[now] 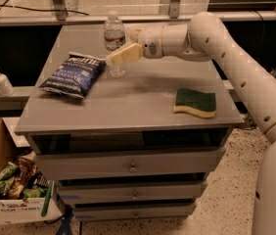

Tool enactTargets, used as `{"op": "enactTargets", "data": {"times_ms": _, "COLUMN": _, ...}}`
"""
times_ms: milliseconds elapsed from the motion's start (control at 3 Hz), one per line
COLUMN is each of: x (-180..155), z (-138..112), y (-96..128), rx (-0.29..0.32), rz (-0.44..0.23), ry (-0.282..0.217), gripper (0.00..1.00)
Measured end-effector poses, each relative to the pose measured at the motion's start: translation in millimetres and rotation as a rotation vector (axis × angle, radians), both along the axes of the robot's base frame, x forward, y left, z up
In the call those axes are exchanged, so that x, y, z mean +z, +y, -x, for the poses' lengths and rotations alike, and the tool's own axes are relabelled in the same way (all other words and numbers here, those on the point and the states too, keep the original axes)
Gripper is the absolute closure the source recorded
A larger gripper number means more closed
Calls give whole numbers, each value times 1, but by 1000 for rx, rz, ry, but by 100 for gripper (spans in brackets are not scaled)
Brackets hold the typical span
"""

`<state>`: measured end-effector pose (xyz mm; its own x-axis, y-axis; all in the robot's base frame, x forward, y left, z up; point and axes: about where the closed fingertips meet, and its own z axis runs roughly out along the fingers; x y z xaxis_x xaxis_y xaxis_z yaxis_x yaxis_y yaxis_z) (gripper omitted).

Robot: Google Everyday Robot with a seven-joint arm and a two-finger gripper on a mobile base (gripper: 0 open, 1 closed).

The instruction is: Move water bottle near blue chip bag

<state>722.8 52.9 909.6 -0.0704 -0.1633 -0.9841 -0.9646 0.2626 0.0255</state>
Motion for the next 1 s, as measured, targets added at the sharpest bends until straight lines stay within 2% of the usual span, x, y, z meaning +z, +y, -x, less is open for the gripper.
{"op": "enactTargets", "data": {"times_ms": 333, "x": 0, "z": -9, "y": -21, "rx": -41, "rz": 13, "ry": -8, "gripper": 0}}
{"op": "enactTargets", "data": {"times_ms": 1000, "x": 1, "z": -35, "y": -109, "rx": -186, "rz": 79, "ry": -36, "gripper": 0}}
